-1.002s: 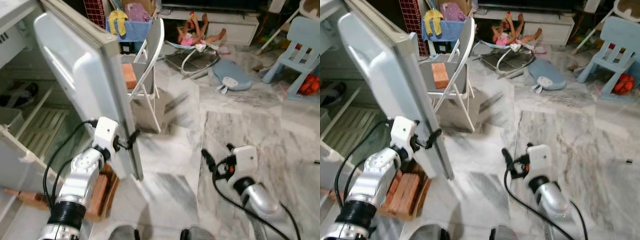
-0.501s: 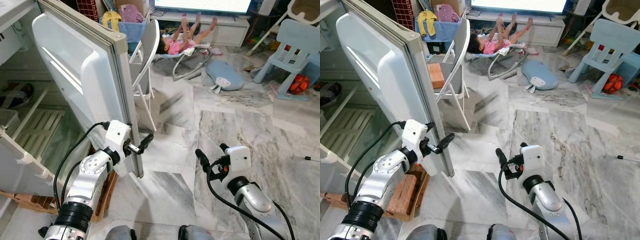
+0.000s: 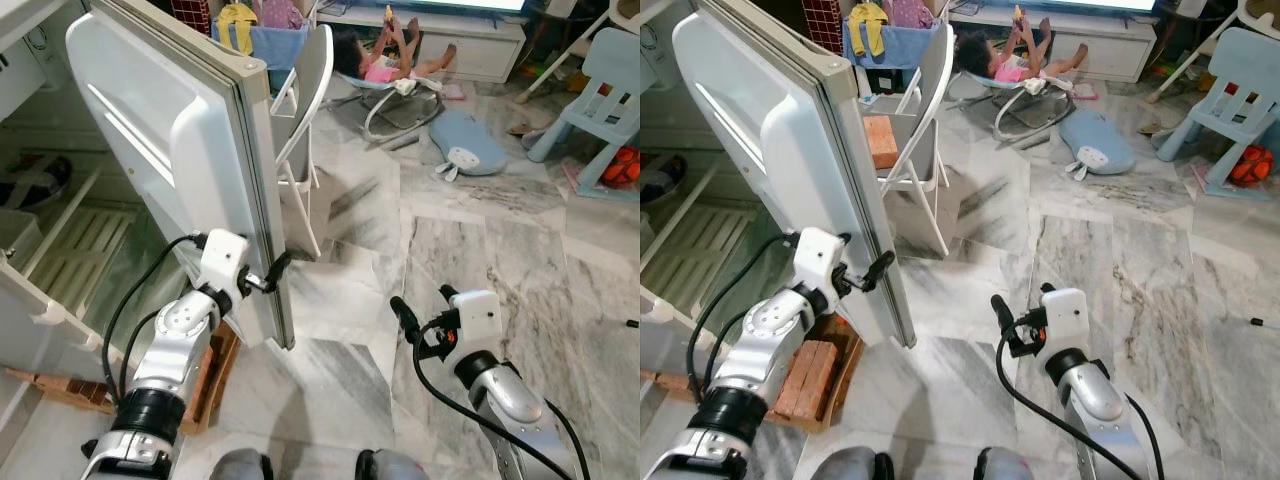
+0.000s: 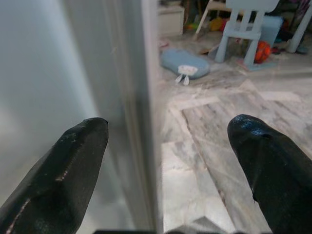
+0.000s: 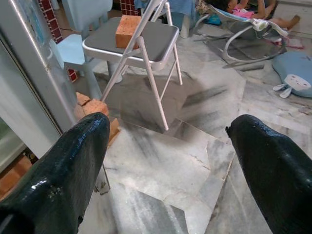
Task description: Restocking fridge
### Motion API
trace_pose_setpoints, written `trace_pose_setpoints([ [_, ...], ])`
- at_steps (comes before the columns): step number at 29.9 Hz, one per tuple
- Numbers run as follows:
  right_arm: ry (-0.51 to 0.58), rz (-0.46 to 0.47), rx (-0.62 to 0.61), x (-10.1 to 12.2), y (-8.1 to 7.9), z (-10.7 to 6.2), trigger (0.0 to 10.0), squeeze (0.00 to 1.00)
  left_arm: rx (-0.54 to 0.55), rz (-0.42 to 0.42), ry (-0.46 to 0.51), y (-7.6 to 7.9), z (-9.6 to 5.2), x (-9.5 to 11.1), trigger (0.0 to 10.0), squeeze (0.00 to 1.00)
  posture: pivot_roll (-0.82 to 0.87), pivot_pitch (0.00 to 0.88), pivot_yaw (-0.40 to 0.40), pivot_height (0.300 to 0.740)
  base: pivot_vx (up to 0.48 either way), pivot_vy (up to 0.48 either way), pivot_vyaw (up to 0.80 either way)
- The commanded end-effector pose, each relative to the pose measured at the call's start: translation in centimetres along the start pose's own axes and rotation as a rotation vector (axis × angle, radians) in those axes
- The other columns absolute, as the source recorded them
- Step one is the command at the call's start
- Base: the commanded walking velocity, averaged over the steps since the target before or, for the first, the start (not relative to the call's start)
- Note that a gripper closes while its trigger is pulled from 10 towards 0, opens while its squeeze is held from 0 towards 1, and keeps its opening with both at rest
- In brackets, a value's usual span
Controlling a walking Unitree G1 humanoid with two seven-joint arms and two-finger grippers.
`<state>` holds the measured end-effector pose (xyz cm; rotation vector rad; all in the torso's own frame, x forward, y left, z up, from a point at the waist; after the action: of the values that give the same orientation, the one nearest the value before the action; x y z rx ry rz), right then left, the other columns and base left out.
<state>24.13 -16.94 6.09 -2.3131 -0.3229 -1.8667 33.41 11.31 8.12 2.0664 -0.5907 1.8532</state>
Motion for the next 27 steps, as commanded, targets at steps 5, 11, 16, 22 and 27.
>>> trace_pose_setpoints([
  [5,0.009,-0.014,-0.021,0.1,0.2,0.0,10.0,0.00,-0.074,0.091,0.044,2.7,3.0,1.9,10.0,0.00,0.03,0.048,-0.001,0.740,0.000,0.000,0.00],
  [11,0.014,-0.017,-0.028,0.2,0.1,-0.1,10.0,0.00,-0.113,0.113,0.047,2.8,3.1,2.0,10.0,0.00,0.02,0.050,0.008,0.740,0.000,0.000,0.00],
  [16,0.014,-0.015,-0.034,0.2,0.2,-0.1,10.0,0.00,-0.045,0.108,-0.003,-0.1,1.1,0.2,10.0,0.00,0.03,0.056,0.007,0.740,0.000,0.000,0.00],
  [22,0.018,-0.024,-0.024,0.5,0.4,0.4,10.0,0.00,-0.014,0.075,-0.002,-1.9,-1.7,-0.9,10.0,0.00,0.05,0.060,-0.007,0.740,0.000,0.000,0.00],
  [27,0.051,-0.032,-0.025,1.6,0.3,1.6,10.0,0.00,0.039,0.059,0.003,-2.8,-3.7,-1.2,10.0,0.00,0.08,0.066,-0.009,0.740,0.000,-0.056,0.00],
])
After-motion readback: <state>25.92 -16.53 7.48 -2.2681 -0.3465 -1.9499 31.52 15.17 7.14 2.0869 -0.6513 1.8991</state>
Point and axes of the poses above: a point about 5 cm out from each wrist's last joint towards the gripper, its own z axis pointing out of the wrist towards the gripper, its own x axis along the axis of the wrist's last joint, y = z × x, the point moved 2 cm from there along z, pointing out of the wrist towards the gripper, and after that the axes turned 1 degree about -z, right-handed, at the moved point
